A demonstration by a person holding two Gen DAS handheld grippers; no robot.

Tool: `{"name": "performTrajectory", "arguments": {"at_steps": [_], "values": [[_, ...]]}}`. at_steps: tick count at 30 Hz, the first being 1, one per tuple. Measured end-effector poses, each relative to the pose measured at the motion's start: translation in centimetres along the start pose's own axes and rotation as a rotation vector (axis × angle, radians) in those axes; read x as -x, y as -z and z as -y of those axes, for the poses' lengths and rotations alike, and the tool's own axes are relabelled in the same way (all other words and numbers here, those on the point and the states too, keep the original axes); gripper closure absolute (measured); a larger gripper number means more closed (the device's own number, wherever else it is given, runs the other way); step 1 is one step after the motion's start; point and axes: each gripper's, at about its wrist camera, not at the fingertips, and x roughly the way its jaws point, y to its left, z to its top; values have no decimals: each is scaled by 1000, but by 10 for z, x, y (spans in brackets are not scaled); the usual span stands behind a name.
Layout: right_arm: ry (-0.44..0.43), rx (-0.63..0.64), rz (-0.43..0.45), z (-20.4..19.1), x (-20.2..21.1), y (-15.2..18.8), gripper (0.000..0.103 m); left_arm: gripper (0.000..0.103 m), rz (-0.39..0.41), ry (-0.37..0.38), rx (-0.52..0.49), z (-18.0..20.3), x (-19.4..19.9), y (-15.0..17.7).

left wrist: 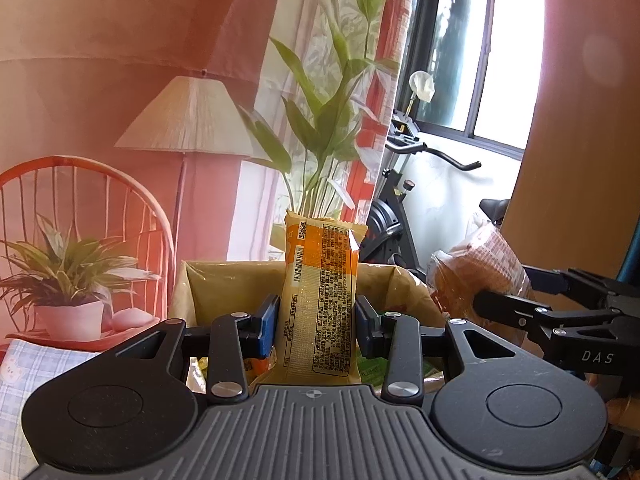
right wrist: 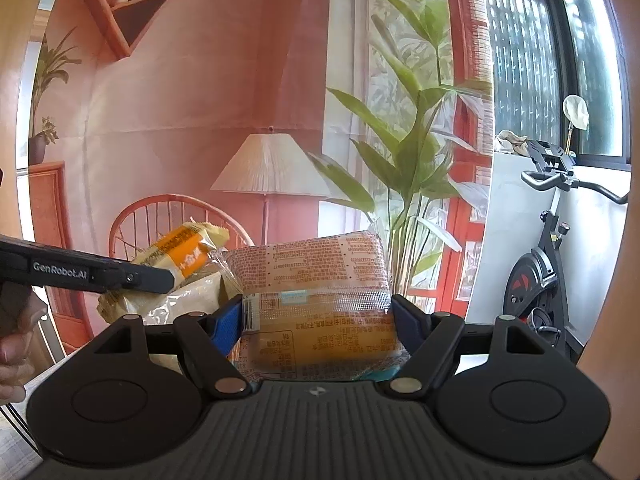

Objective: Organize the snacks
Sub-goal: 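Lift the pastry bar and cake packet up over the box, then open both tools to drop the pastry bar and cake into the box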

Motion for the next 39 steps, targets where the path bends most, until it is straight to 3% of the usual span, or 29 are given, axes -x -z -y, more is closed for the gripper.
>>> {"name": "performTrajectory", "arguments": {"at_steps": [23, 39], "values": [[-12, -7, -71, 12, -75, -8, 26, 62, -91, -1, 21, -19, -54, -15], [-66, -27, -174, -3, -143, 9, 26, 62, -183, -56, 42, -47, -85, -7]]}}
